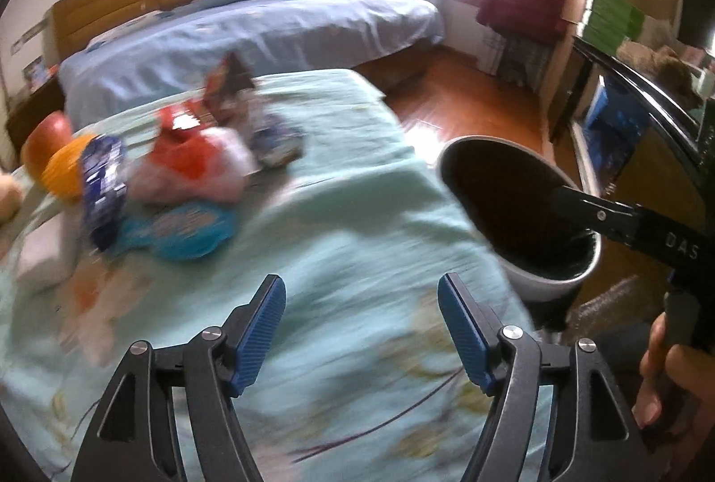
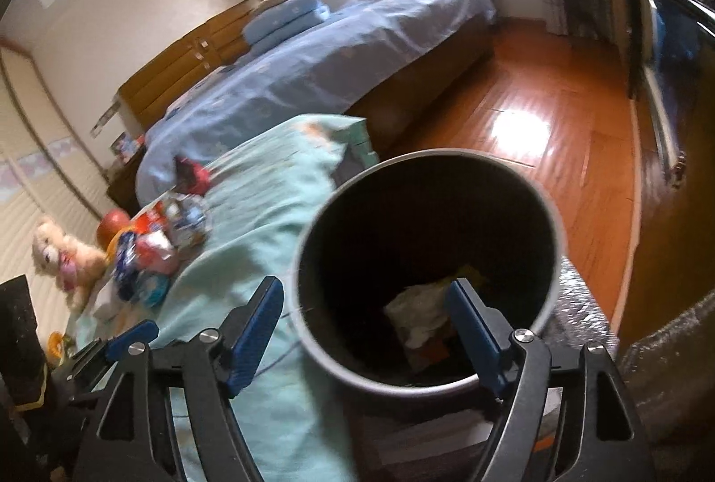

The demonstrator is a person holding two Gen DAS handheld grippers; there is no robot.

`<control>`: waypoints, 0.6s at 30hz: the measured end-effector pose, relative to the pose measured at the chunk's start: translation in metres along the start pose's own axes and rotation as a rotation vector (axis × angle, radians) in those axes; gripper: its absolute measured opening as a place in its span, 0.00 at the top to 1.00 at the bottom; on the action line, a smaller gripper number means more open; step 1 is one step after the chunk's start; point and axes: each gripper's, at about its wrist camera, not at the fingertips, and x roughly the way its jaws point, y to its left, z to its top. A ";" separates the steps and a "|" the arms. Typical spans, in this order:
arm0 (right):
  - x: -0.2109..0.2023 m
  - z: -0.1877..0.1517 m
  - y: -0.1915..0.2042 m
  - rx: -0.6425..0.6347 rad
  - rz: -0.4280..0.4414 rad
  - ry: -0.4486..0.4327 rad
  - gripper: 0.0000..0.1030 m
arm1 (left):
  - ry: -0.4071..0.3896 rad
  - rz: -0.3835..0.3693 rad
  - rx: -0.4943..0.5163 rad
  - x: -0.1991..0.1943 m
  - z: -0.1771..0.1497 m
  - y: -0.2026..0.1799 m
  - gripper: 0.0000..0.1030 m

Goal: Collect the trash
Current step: 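Grasp the blue toothbrush with the right tool while the left tool grasps the white sponge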

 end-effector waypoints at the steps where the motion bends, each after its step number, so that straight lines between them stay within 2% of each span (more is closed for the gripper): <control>1: 0.001 -0.002 0.008 -0.012 0.011 0.005 0.24 | -0.005 0.012 -0.018 -0.006 -0.004 0.008 0.32; 7: 0.006 -0.016 0.054 -0.085 0.064 0.018 0.20 | -0.018 0.056 -0.093 -0.034 -0.023 0.046 0.32; 18: 0.026 -0.035 0.121 -0.189 0.146 0.074 0.19 | -0.042 0.140 -0.198 -0.069 -0.046 0.102 0.32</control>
